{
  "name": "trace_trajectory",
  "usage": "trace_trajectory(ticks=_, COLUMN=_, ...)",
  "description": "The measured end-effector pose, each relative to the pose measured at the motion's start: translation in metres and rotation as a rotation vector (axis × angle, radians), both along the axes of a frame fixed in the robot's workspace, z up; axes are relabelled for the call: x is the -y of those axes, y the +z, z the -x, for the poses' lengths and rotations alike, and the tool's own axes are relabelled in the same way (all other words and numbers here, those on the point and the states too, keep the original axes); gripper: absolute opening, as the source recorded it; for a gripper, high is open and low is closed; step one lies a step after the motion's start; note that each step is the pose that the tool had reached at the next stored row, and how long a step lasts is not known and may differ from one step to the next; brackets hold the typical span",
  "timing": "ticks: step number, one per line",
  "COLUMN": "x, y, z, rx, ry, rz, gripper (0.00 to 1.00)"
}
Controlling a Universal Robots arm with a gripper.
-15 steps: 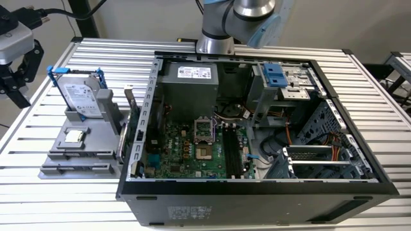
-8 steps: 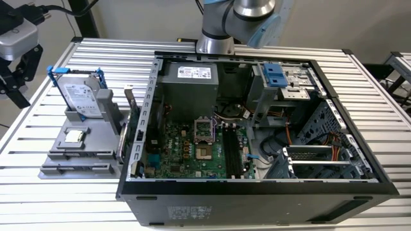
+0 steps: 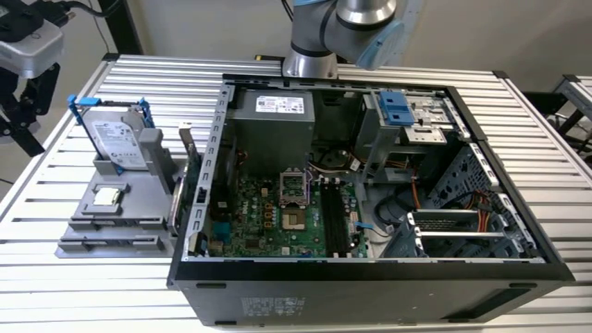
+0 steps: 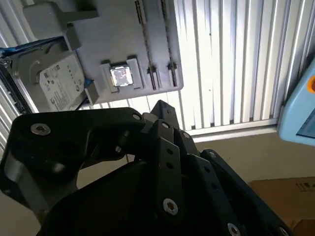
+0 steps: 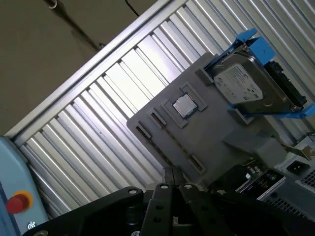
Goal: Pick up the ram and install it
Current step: 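Pick up the ram and move it above insertion slot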
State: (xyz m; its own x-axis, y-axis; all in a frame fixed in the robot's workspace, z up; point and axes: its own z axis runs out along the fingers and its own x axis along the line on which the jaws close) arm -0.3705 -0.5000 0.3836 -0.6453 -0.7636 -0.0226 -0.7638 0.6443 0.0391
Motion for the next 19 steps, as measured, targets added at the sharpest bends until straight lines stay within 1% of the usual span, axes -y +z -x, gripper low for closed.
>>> trace_trajectory(ticks=4, x=0.0000, y=0.0001, z=0.0000, rx=0.0048, ry=0.062, rz=0.0001, gripper=0.00)
trace_trajectory(ticks=11, x=0.0000, y=0.0000, z=0.0000, rx=0.0112, ry=0.168, rz=-0.0001, gripper=0.00)
trace_trajectory(ticks=19, x=0.0000, y=0.0000, z=0.0000, rx=0.0198, ry=0.295, rz=0.0000, gripper=0.00)
